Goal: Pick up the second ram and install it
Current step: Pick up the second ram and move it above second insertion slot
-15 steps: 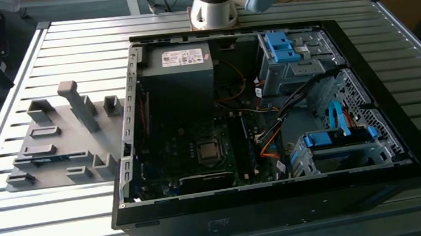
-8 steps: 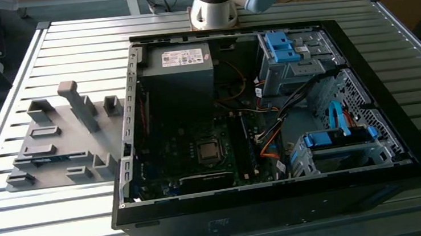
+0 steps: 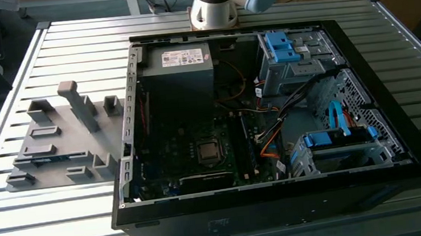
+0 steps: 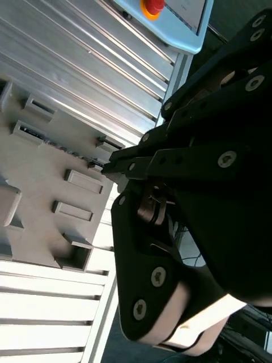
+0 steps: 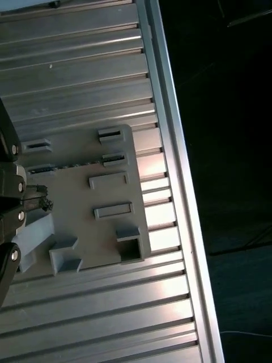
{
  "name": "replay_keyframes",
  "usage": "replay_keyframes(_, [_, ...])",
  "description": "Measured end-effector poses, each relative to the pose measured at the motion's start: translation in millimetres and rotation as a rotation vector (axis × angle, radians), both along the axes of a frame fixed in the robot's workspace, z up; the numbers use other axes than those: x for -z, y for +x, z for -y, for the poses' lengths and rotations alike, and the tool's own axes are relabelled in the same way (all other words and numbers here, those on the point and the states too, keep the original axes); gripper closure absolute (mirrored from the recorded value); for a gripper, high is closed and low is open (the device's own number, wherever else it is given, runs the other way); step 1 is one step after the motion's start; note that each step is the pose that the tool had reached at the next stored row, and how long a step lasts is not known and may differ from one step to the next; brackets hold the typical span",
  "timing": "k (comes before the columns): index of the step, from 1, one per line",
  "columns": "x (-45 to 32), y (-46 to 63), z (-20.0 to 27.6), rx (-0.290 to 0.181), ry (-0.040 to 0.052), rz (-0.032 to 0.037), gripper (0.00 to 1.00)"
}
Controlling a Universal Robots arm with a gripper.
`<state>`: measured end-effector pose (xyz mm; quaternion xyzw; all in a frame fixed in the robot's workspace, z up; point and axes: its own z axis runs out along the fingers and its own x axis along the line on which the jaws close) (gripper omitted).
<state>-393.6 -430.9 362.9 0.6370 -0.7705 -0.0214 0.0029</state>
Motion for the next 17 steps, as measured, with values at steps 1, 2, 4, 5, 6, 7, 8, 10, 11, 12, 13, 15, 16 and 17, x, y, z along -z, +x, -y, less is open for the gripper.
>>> replay_keyframes(1, [0.6,0.0,0.1,-0.011,0.0001,0.0001,0.84])
replay_keyframes(2, [1.2,-0.2,0.4,-0.016,0.0001,0.0002,0.84])
replay_keyframes(4, [2.6,-1.1,1.1,-0.022,0.0000,0.0000,0.76])
replay_keyframes(5, [3.4,-1.3,1.6,-0.025,0.0001,0.0001,0.76])
replay_keyframes(6, [4.3,-1.4,2.2,-0.031,0.0001,0.0001,0.76])
replay_keyframes(7, [5.0,-1.4,2.2,-0.040,0.0001,0.0000,0.76])
replay_keyframes(8, [5.7,-1.4,2.2,-0.055,0.0000,-0.0001,0.76])
replay_keyframes(10, [7.2,-1.5,2.3,-0.082,0.0001,-0.0001,0.75])
replay_keyframes(11, [8.1,-1.7,2.4,-0.090,0.0001,0.0000,0.75])
replay_keyframes(12, [9.2,-2.5,2.5,-0.097,0.0000,-0.0001,0.69])
replay_keyframes(13, [10.3,-3.5,2.5,-0.103,0.0000,-0.0002,0.69])
replay_keyframes(15, [12.3,-4.9,2.5,-0.120,0.0001,0.0001,0.69])
replay_keyframes(16, [13.4,-6.5,2.5,-0.126,0.0000,-0.0001,0.69])
replay_keyframes(17, [14.6,-8.8,2.6,-0.128,0.0000,-0.0001,0.69])
